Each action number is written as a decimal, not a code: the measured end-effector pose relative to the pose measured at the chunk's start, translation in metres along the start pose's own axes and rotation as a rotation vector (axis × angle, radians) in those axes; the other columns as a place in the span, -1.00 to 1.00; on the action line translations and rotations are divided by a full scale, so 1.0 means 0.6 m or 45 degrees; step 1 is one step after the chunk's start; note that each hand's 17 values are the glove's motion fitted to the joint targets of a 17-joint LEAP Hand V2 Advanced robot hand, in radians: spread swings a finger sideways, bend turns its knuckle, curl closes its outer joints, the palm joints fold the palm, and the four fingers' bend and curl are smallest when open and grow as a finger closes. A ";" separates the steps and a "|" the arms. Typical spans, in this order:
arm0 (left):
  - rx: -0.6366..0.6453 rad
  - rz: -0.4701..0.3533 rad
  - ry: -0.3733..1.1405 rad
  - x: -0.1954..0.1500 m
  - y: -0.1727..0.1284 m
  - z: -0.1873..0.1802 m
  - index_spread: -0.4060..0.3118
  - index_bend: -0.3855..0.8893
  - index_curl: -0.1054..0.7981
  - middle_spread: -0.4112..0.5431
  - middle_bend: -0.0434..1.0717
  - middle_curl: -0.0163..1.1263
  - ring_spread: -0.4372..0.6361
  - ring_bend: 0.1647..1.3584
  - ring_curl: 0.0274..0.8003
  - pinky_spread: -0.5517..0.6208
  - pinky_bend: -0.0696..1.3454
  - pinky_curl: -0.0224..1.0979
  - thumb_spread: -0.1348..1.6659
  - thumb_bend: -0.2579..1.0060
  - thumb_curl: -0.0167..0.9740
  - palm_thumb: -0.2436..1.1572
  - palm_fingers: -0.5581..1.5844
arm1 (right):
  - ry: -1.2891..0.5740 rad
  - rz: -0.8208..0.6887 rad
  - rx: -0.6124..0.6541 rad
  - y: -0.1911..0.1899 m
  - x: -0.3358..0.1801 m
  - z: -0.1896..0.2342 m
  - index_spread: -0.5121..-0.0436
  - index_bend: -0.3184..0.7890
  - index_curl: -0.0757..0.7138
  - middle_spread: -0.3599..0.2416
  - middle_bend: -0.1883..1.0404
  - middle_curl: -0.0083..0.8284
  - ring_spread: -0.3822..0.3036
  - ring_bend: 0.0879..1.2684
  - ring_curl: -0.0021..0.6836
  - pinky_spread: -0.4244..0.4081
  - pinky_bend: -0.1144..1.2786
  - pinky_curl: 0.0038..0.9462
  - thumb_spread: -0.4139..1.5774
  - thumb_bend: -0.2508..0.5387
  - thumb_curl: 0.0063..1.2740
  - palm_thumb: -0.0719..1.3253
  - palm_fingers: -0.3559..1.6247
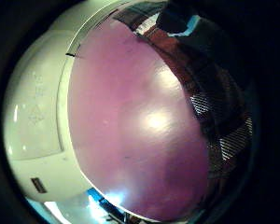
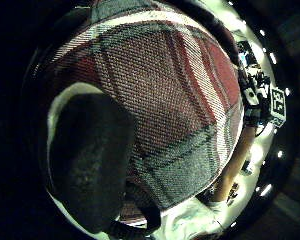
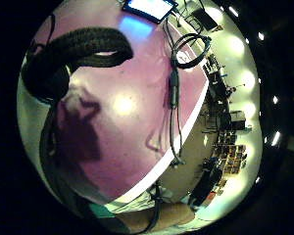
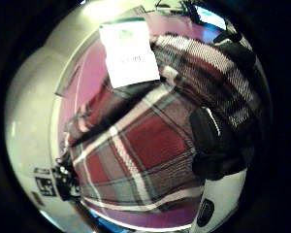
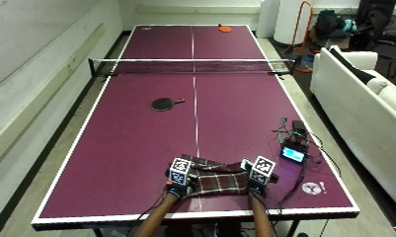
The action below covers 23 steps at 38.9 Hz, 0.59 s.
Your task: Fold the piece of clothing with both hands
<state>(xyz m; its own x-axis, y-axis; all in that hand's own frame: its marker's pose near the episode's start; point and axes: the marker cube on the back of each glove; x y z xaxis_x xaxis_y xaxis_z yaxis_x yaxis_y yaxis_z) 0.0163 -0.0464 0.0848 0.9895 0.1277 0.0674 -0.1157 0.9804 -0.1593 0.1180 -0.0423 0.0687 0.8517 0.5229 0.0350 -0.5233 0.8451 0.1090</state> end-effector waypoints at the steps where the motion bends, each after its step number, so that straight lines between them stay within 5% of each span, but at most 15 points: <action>1: -0.005 -0.005 -0.014 0.008 -0.003 -0.001 -0.22 -0.14 0.11 -0.20 -0.70 -0.39 -0.01 -0.40 -0.16 0.54 -0.46 -0.26 0.56 -0.65 -0.65 -0.54 -0.13 | -0.058 0.012 -0.016 -0.016 -0.002 0.008 -0.11 -0.36 -0.43 -0.45 -0.05 0.05 -0.55 0.32 0.34 0.05 -0.32 -0.24 0.70 -0.23 -0.58 0.18 0.33; 5: 0.017 -0.003 -0.035 0.025 -0.016 -0.011 -0.19 -0.15 0.10 -0.17 -0.68 -0.41 0.07 -0.38 -0.18 0.59 -0.46 -0.27 0.58 -0.63 -0.66 -0.59 -0.14 | -0.356 0.005 -0.042 -0.091 -0.035 0.047 -0.14 -0.36 -0.44 -0.56 -0.09 0.06 -0.58 0.34 0.39 -0.38 -0.17 -0.19 0.63 -0.14 -0.53 0.34 0.48; 10: -0.012 -0.063 0.128 0.004 -0.006 -0.043 -0.17 -0.14 0.09 -0.18 -0.64 -0.42 0.10 -0.33 -0.17 0.63 -0.48 -0.29 0.61 -0.61 -0.67 -0.62 -0.12 | -0.557 -0.100 0.053 -0.087 -0.105 -0.035 -0.16 -0.33 -0.43 -0.61 -0.10 0.07 -0.60 0.36 0.45 -0.57 -0.12 -0.13 0.55 -0.16 -0.49 0.43 0.50; 17: 0.176 -0.196 0.394 -0.097 0.038 -0.119 -0.19 -0.13 0.10 -0.24 -0.61 -0.42 0.01 -0.31 -0.19 0.61 -0.53 -0.32 0.72 -0.47 -0.59 -0.39 -0.04 | -0.414 -0.374 0.175 -0.007 -0.264 -0.108 -0.19 -0.28 -0.39 -0.62 -0.14 0.07 -0.62 0.33 0.44 -0.70 -0.11 -0.11 0.43 -0.26 -0.43 0.49 0.53; 23: 0.369 -0.223 0.460 -0.195 0.004 -0.075 -0.20 -0.15 0.09 -0.25 -0.62 -0.40 -0.03 -0.31 -0.18 0.60 -0.55 -0.32 0.76 -0.43 -0.57 -0.31 -0.02 | -0.194 -0.543 0.264 0.074 -0.390 -0.081 -0.18 -0.27 -0.37 -0.64 -0.15 0.08 -0.62 0.31 0.42 -0.75 -0.12 -0.12 0.37 -0.34 -0.39 0.52 0.54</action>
<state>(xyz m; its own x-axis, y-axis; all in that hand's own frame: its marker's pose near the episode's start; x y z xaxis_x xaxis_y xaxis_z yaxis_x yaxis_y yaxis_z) -0.0960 -0.0656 0.0323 0.9570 -0.0525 -0.2853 0.0865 0.9904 0.1079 -0.1061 -0.1220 0.0168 0.9911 0.1000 0.0876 -0.1241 0.9323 0.3398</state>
